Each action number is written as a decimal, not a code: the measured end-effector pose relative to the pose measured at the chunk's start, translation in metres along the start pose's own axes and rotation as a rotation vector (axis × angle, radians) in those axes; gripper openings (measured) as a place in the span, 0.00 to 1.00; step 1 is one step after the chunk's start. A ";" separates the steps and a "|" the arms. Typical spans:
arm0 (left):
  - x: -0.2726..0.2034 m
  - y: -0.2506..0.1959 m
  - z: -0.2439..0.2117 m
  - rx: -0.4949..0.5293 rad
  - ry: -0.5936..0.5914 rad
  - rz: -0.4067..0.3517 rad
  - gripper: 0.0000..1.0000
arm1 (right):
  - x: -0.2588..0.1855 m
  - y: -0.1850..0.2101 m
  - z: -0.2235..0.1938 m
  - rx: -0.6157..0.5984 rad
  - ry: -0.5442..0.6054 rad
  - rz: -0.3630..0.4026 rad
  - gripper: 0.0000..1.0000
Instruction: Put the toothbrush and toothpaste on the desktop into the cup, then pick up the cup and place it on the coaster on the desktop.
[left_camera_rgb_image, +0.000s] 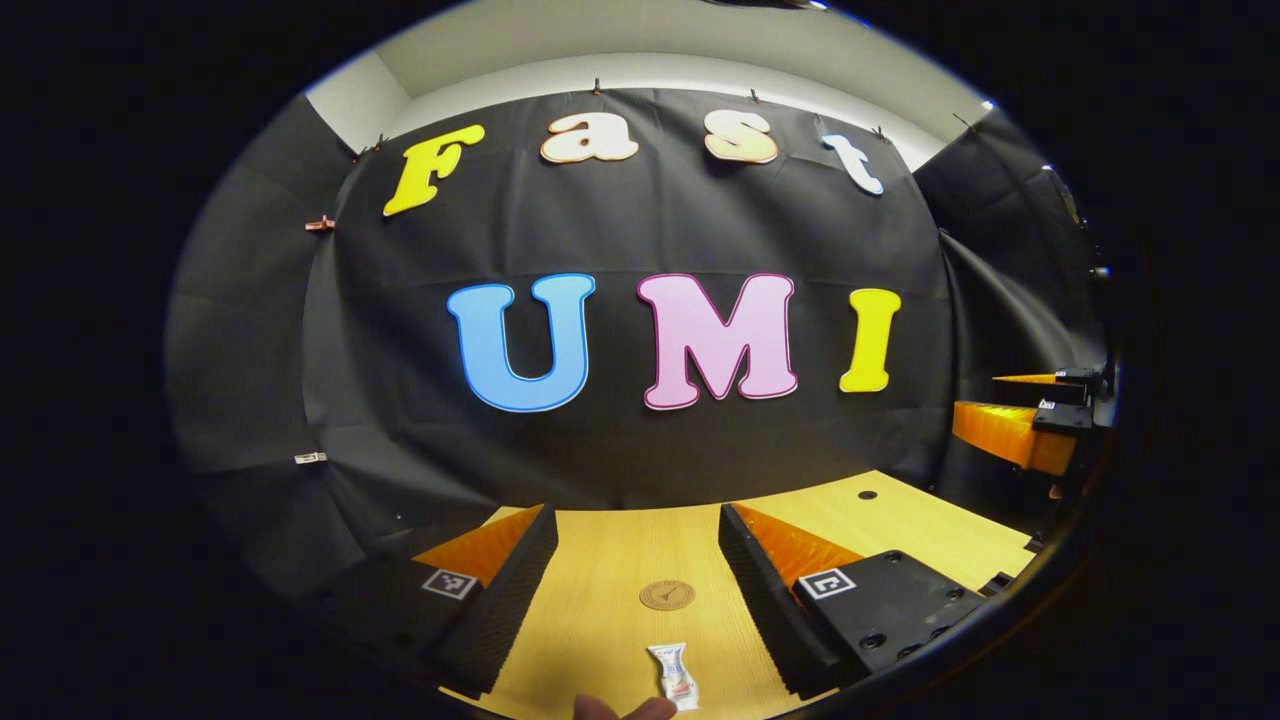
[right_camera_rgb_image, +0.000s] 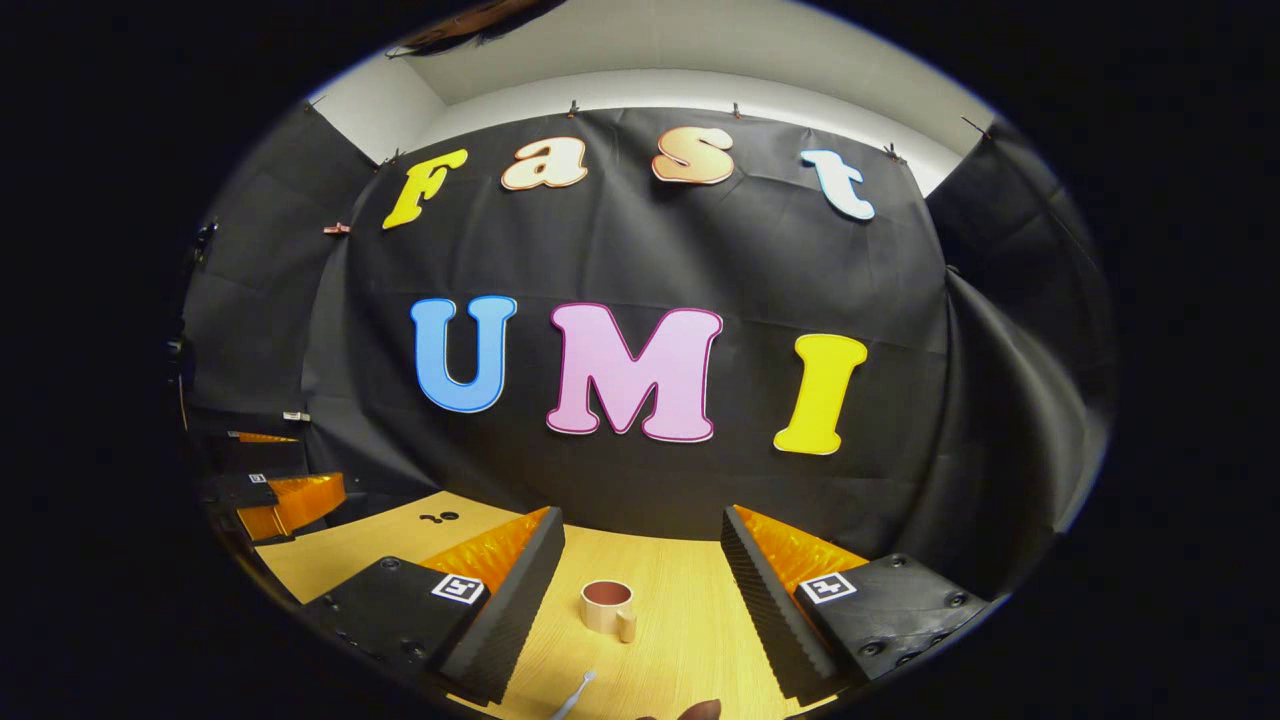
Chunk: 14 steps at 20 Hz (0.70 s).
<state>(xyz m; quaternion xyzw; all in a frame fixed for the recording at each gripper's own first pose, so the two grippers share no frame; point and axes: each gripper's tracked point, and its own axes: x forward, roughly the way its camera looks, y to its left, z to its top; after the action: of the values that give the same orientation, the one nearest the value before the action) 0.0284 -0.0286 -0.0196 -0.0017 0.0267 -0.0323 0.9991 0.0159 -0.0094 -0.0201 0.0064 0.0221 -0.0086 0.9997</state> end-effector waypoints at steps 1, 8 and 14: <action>0.002 -0.002 0.000 0.000 0.002 -0.004 1.00 | 0.002 0.001 -0.002 0.000 0.004 0.003 0.97; 0.023 -0.022 -0.062 -0.014 0.171 -0.060 1.00 | 0.012 0.000 -0.023 0.009 0.052 0.010 0.97; 0.054 -0.028 -0.161 -0.007 0.363 -0.047 1.00 | 0.017 -0.007 -0.043 -0.002 0.105 0.009 0.97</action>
<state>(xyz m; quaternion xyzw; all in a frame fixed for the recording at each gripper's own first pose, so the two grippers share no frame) 0.0717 -0.0607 -0.1832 0.0001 0.2068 -0.0552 0.9768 0.0309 -0.0163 -0.0641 0.0060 0.0743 -0.0035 0.9972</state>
